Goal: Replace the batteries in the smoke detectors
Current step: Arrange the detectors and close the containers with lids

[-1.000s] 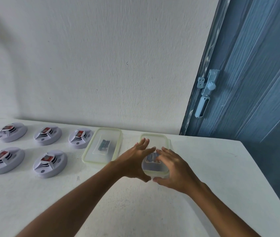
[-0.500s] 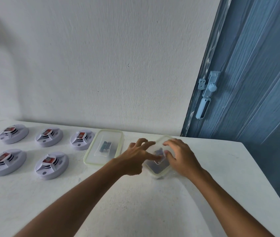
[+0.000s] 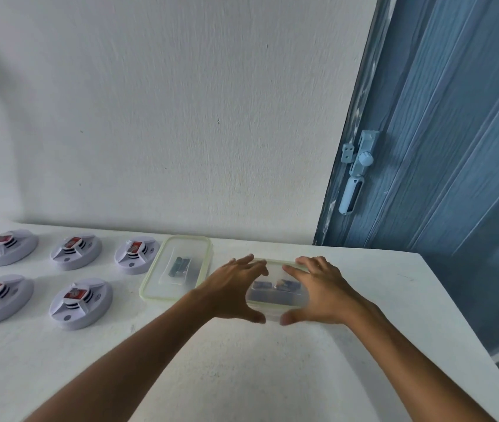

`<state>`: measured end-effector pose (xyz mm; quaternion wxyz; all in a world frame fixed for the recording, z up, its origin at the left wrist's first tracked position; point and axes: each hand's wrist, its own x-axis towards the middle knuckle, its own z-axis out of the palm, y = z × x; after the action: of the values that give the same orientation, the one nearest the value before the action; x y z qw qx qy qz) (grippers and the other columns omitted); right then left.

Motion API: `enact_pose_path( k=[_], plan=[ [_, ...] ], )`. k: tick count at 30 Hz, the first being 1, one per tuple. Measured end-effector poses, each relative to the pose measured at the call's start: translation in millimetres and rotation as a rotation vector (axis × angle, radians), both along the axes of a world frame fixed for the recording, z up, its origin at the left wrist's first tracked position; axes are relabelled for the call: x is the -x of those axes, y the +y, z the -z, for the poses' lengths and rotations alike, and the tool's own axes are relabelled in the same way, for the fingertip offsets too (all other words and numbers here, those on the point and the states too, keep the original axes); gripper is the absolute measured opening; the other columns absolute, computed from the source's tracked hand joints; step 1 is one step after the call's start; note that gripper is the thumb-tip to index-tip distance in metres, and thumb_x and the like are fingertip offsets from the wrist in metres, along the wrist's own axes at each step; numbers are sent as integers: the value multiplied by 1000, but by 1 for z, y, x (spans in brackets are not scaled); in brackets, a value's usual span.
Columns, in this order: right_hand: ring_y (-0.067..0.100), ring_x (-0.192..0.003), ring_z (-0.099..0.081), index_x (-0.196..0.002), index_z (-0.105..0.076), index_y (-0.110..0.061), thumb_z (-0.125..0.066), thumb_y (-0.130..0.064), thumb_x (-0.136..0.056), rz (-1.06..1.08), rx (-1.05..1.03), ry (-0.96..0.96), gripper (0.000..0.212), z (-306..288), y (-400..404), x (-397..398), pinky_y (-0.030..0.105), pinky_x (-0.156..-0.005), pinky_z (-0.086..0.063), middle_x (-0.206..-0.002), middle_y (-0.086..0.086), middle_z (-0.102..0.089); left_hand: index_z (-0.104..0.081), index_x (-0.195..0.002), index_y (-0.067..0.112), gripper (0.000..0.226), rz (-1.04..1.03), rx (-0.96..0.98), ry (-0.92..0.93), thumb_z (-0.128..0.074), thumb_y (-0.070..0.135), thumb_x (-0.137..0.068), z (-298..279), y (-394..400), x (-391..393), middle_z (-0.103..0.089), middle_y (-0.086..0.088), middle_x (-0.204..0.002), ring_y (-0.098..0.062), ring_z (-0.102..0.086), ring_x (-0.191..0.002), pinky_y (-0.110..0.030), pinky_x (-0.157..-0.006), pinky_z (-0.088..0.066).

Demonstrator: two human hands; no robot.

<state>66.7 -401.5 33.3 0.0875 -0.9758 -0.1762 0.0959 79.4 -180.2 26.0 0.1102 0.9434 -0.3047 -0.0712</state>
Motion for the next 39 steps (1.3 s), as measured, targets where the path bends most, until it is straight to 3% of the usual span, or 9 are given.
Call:
enact_pose_path(
  k=[10,18,24,26,29,32,34,37,39],
  plan=[
    [20,-147,-7,-151,-22,-29,-65,-70,-71,-27,-43,-69,100,11,2,-1,41,-116,-22,-161,-2,-9,-33,-150,21,91,-41,-116,-146,-71,59,-76,1,-3,2,-26,-1,-159,-21,-20,-148,-40,-115,-27],
    [22,-142,-16,-149,-30,-28,-68,-66,-70,-33,-49,-151,95,17,3,-2,38,-113,-28,-159,0,-20,-42,-145,19,85,-45,-88,-221,-73,56,-76,6,-3,4,-35,-4,-155,-25,-29,-145,-41,-110,-35],
    [21,-126,-33,-147,-34,-31,-42,-85,-70,73,16,-169,94,7,10,2,36,-100,-37,-146,2,-35,-75,-104,20,49,-138,34,-379,-91,27,-58,11,-3,14,-67,-11,-111,-32,-61,-102,-46,-72,-58],
    [20,-117,-39,-144,-38,-32,-23,-82,-77,109,45,-190,85,1,15,5,34,-92,-40,-136,4,-43,-67,-122,19,46,-228,112,-361,-77,23,-78,13,-7,19,-62,-9,-127,-28,-55,-118,-43,-90,-54],
    [20,-106,-47,-136,-50,-26,-24,-70,-89,144,26,-208,69,-2,19,9,30,-79,-43,-120,6,-50,-38,-148,20,63,-303,276,-103,-61,34,-91,15,-3,21,-34,-7,-156,-21,-20,-148,-38,-116,-26],
    [17,-83,-56,-112,-66,-15,-32,-57,-96,177,-77,-259,56,-1,25,12,19,-60,-38,-100,4,-54,-10,-155,24,93,-224,195,106,-58,61,-85,13,-6,28,4,-8,-162,-25,17,-148,-47,-119,-2],
    [14,-70,-55,-96,-68,-12,-36,-50,-98,185,-151,-256,50,0,29,15,14,-51,-29,-89,2,-51,-6,-155,26,109,-195,111,129,-64,69,-74,16,-8,30,15,-12,-161,-31,27,-144,-52,-118,1],
    [14,-73,-57,-93,-67,-11,-43,-48,-97,151,-200,-239,45,2,27,17,14,-54,-34,-93,2,-52,-14,-152,22,112,-163,115,115,-78,59,-68,12,-6,26,11,-16,-161,-33,26,-143,-51,-118,-3],
    [15,-99,-57,-113,-63,-11,-51,-55,-91,93,-237,-177,51,4,24,18,18,-73,-46,-121,2,-53,-17,-152,18,109,-135,88,116,-81,51,-69,4,-2,22,5,-16,-162,-32,23,-145,-44,-118,-1]
  ],
)
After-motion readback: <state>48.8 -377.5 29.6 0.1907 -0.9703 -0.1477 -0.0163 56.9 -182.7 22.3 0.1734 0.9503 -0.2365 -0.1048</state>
